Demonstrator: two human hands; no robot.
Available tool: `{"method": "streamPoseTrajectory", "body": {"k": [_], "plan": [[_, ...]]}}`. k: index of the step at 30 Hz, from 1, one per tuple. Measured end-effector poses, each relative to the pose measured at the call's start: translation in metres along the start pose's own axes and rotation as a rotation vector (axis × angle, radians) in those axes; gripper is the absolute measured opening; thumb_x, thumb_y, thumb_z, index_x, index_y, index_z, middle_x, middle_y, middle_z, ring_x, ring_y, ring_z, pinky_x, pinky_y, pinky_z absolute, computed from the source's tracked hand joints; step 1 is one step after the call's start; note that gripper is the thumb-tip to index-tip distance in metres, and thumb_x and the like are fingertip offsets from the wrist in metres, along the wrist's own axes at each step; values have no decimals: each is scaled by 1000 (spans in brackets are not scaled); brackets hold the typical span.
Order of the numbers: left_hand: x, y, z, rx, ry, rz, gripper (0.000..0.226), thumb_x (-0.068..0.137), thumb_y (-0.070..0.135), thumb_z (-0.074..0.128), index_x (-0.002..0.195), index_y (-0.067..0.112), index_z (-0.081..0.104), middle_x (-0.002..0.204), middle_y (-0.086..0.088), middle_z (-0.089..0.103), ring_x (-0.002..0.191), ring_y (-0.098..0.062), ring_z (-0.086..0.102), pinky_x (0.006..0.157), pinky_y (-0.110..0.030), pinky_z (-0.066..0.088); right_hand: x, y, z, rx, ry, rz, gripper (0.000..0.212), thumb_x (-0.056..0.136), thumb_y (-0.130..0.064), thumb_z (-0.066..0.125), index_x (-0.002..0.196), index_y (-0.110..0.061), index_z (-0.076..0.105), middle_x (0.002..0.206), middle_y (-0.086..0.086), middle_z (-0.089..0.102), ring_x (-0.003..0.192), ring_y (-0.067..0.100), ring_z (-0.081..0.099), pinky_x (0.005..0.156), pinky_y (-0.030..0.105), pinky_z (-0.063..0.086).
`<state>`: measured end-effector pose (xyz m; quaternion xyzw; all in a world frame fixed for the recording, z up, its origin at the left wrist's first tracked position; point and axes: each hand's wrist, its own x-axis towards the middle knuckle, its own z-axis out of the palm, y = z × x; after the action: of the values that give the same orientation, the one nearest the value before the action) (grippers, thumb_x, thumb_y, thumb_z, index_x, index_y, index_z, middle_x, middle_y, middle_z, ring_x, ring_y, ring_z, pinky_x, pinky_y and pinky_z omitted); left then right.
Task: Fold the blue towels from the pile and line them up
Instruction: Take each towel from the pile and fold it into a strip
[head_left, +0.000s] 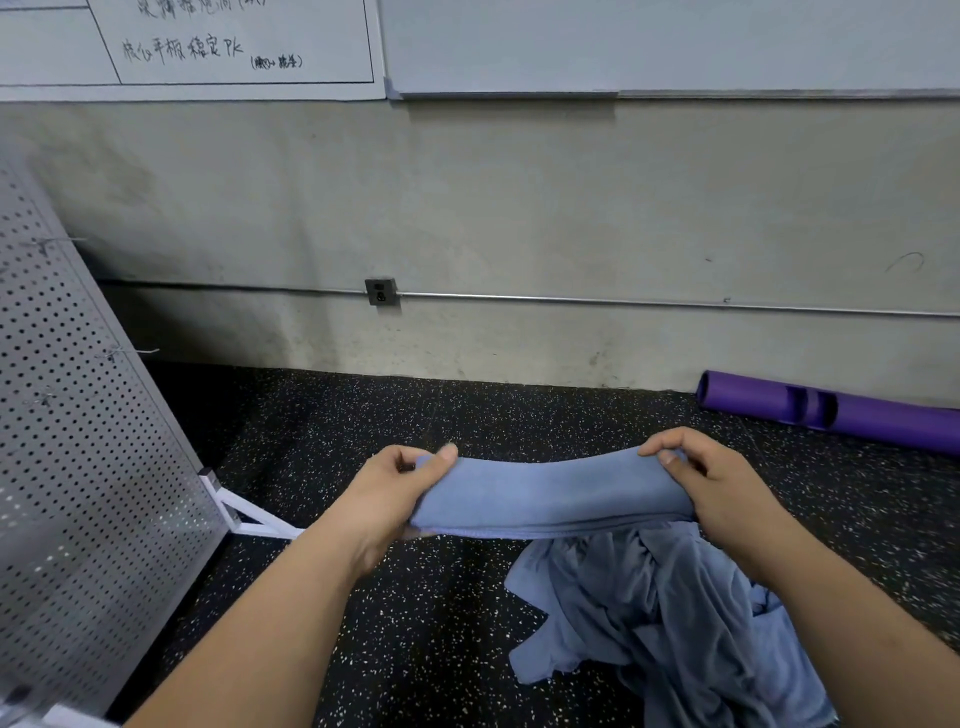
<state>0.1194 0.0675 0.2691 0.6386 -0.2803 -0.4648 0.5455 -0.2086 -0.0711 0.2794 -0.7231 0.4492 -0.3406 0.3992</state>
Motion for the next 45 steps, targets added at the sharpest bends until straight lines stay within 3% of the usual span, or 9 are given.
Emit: {"method": "streamPoseTrajectory", "body": {"k": [4, 8, 11, 16, 21, 26, 34, 39, 45], "plan": [[1, -5, -7, 26, -86, 19, 39, 93, 14, 81, 126, 26, 65, 126, -23, 66, 97, -30, 74, 79, -39, 61, -4, -3, -7, -6, -30, 74, 23, 109, -22, 57, 104, -35, 76, 103, -4, 67, 63, 4, 52, 58, 21, 39], [3, -5, -9, 76, 39, 118, 24, 101, 15, 72, 114, 35, 71, 119, -24, 67, 81, -24, 68, 63, -31, 56, -12, -12, -13, 289, -231, 192, 28, 100, -8, 70, 120, -26, 75, 113, 12, 77, 64, 1, 68, 54, 12, 48], [5, -4, -11, 97, 78, 159, 24, 105, 14, 65, 109, 37, 73, 116, -21, 68, 80, -24, 64, 57, -29, 53, -10, -10, -13, 277, -143, 203, 27, 97, 0, 69, 120, -14, 76, 114, 11, 77, 51, -3, 61, 46, 8, 43], [6, -5, -6, 178, 105, 223, 25, 109, 16, 57, 104, 34, 74, 116, -12, 69, 89, -27, 63, 69, -39, 54, -5, -2, -10, 229, -36, 178, 21, 100, 1, 67, 110, -11, 80, 65, -14, 67, 42, -6, 52, 42, 7, 37], [4, -8, -12, 227, 3, 206, 16, 100, 19, 73, 106, 32, 81, 116, 1, 76, 93, -17, 68, 79, -29, 53, -7, -2, -11, 142, -105, 171, 26, 90, -12, 82, 106, -32, 84, 107, 0, 77, 75, -1, 70, 65, 13, 51], [7, -13, -20, 344, -55, 176, 45, 86, 10, 88, 116, 43, 77, 123, 3, 74, 109, -24, 73, 100, -43, 60, -8, -2, -14, 70, -115, 176, 37, 88, 2, 81, 114, -24, 80, 95, 5, 72, 43, -6, 54, 45, 8, 41], [7, -15, -6, 447, 47, 274, 47, 85, 8, 84, 115, 43, 74, 109, -2, 73, 74, -21, 61, 72, -43, 60, -4, 5, -4, -69, -120, 120, 41, 87, -1, 83, 110, -35, 80, 110, 3, 75, 76, 1, 67, 66, 11, 52], [5, -11, 4, 550, 112, 375, 23, 95, 28, 77, 114, 41, 74, 116, 21, 72, 97, -6, 70, 92, -37, 59, 0, 4, 3, -95, -100, 74, 44, 86, 0, 81, 109, -37, 80, 106, 0, 75, 81, 13, 66, 70, 20, 57], [-6, -3, 24, 642, 187, 416, 39, 99, 22, 69, 134, 37, 68, 128, 19, 68, 113, -7, 63, 108, -32, 50, 0, -4, 24, -168, -35, 16, 47, 80, -6, 78, 104, -47, 78, 80, 7, 74, 59, 17, 56, 60, 38, 52]]}}
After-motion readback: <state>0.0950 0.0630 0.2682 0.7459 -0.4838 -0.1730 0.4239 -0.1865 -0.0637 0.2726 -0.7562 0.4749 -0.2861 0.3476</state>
